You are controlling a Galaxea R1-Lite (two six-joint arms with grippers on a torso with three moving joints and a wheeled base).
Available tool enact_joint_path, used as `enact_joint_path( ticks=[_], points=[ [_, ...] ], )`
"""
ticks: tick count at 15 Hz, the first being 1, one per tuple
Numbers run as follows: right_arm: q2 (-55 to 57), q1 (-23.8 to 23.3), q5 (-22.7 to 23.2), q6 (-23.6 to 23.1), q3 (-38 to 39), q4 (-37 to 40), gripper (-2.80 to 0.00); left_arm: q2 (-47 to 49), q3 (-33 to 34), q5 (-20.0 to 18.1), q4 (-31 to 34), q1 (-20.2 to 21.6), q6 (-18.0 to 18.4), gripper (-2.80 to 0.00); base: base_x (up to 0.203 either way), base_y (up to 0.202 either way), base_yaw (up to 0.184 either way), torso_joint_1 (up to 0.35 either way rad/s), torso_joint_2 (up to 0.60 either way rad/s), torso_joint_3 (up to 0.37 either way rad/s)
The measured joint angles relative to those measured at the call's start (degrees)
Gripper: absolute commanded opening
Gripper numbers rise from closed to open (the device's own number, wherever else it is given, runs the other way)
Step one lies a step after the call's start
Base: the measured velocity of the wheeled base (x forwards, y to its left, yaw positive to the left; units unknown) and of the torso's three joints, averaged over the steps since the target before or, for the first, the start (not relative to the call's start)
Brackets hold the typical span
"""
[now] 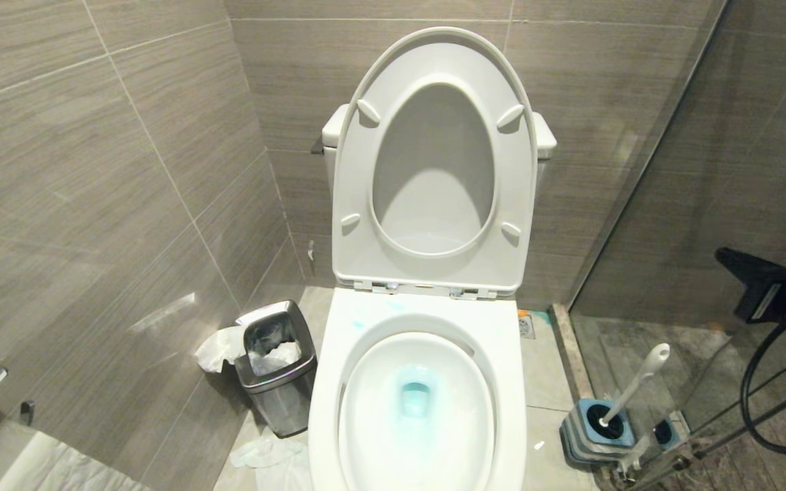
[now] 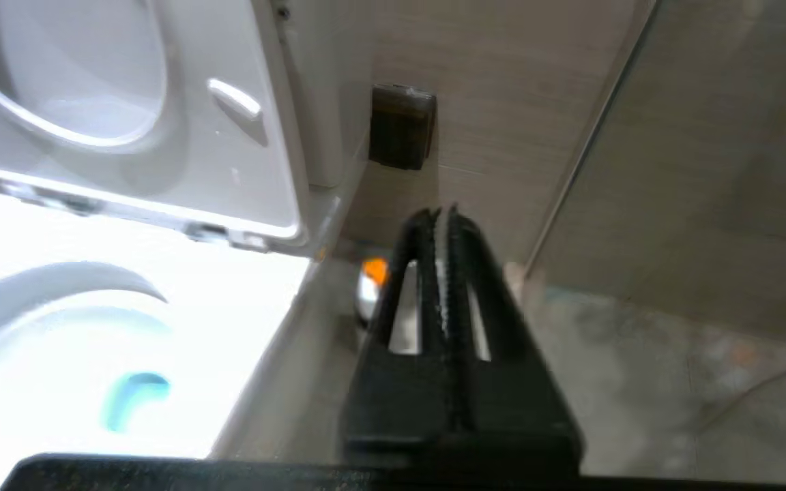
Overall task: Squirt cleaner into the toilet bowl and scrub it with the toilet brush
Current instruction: Flush the toilet
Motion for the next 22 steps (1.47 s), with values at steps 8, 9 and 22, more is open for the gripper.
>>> enact_joint_path(
  ticks=[8,9,22],
  points=[
    [-18.14,0.0,1.53,0.06,-9.0,24.43,-2.8,0.0,0.0,0.0,-0.01,0.0,0.02,-2.8,0.0,0.0,0.0,0.0,0.0,0.0],
    [-21.08,0.22,1.79,0.09,-10.01,28.64,-2.8,0.0,0.0,0.0,-0.01,0.0,0.02,-2.8,0.0,0.0,0.0,0.0,0.0,0.0],
    [-57.92,5.62,1.48,-0.11,-14.14,60.69,-2.8,0.0,0.0,0.02,-0.01,0.02,0.05,-2.8,0.0,0.0,0.0,0.0,0.0,0.0]
  ],
)
